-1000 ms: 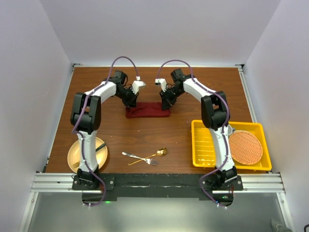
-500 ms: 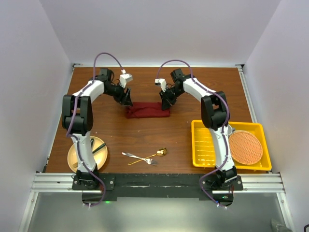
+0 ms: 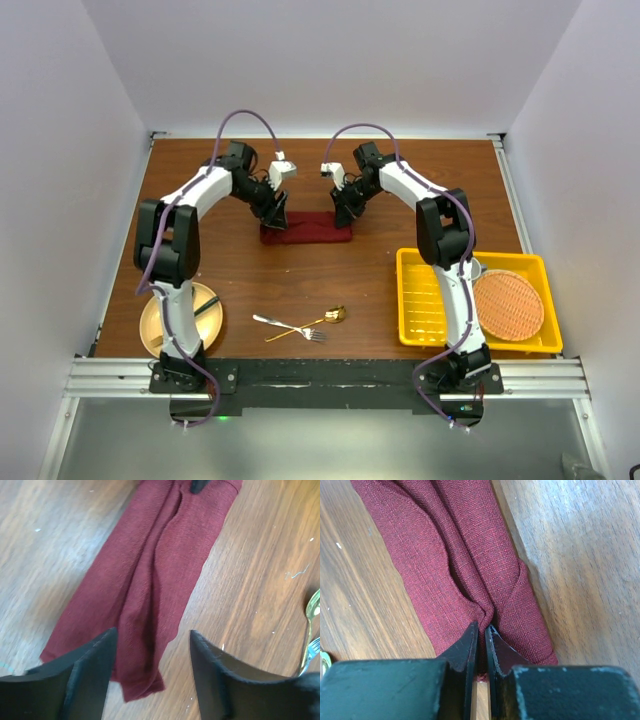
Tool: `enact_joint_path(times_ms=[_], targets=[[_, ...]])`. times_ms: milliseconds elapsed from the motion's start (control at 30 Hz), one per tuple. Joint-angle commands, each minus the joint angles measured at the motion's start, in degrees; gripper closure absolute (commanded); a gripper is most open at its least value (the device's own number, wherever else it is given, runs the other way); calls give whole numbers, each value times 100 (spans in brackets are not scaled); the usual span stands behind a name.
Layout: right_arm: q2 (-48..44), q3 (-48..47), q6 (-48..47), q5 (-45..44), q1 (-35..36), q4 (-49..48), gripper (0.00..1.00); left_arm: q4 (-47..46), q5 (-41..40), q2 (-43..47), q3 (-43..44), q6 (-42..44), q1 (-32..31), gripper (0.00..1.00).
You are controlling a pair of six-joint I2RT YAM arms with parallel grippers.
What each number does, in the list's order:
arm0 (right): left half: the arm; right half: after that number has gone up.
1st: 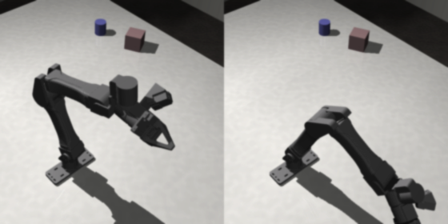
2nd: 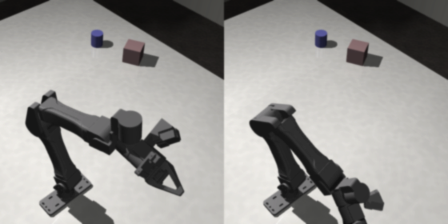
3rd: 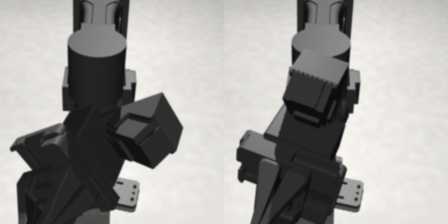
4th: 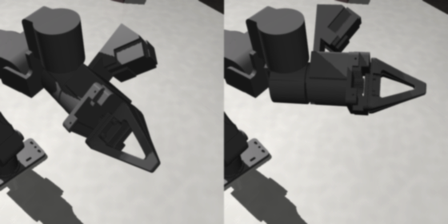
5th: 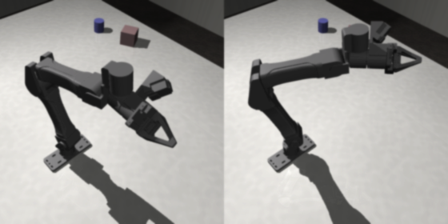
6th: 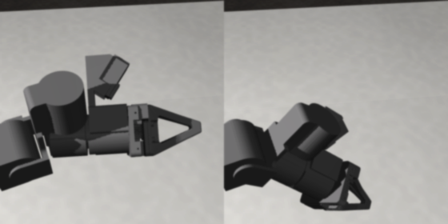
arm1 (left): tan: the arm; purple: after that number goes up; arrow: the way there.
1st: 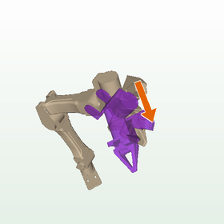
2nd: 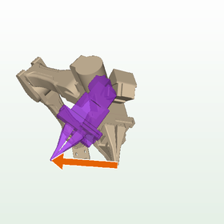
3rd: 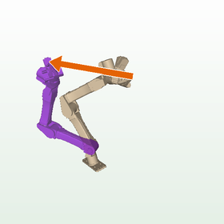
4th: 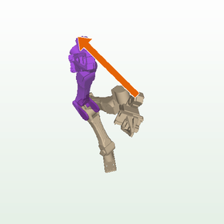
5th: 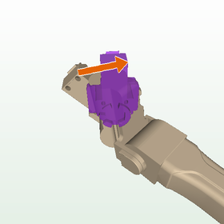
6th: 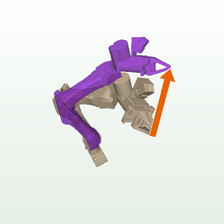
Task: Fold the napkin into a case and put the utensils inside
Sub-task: Fold the 2/3-rectangle-folded napkin at the center of the board.
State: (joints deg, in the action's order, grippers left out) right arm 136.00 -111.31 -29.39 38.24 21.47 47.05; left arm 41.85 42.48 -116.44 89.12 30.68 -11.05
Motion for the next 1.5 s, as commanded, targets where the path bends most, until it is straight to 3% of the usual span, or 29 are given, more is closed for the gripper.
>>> enact_joint_path(times_ms=[0, 133, 400, 633, 833, 1267, 1333, 1467], targets=[[190, -32, -313, -572, -29, 68, 100, 25, -459, -106, 43, 193, -117, 44], [137, 39, -418, -598, -29, 77, 100, 218, -653, -177, -17, 413, -248, 69], [-12, 162, -752, -555, -12, 375, 100, 429, -478, 156, -641, 588, -293, 100], [-539, 820, -1069, -370, 23, 691, 100, 754, 119, 587, -984, 720, -319, 100], [-707, 594, -1183, -115, 32, 1200, 100, 896, 507, 702, -783, 537, -293, 100], [4, -189, -701, -176, 41, 1237, 100, 624, 436, -422, -61, -131, 182, 100], [197, -277, -551, -255, 41, 1176, 100, 448, 428, -537, -88, -307, 270, 93], [427, -348, -410, -457, 32, 1096, 100, 53, 673, -250, -298, -466, 410, 63]])
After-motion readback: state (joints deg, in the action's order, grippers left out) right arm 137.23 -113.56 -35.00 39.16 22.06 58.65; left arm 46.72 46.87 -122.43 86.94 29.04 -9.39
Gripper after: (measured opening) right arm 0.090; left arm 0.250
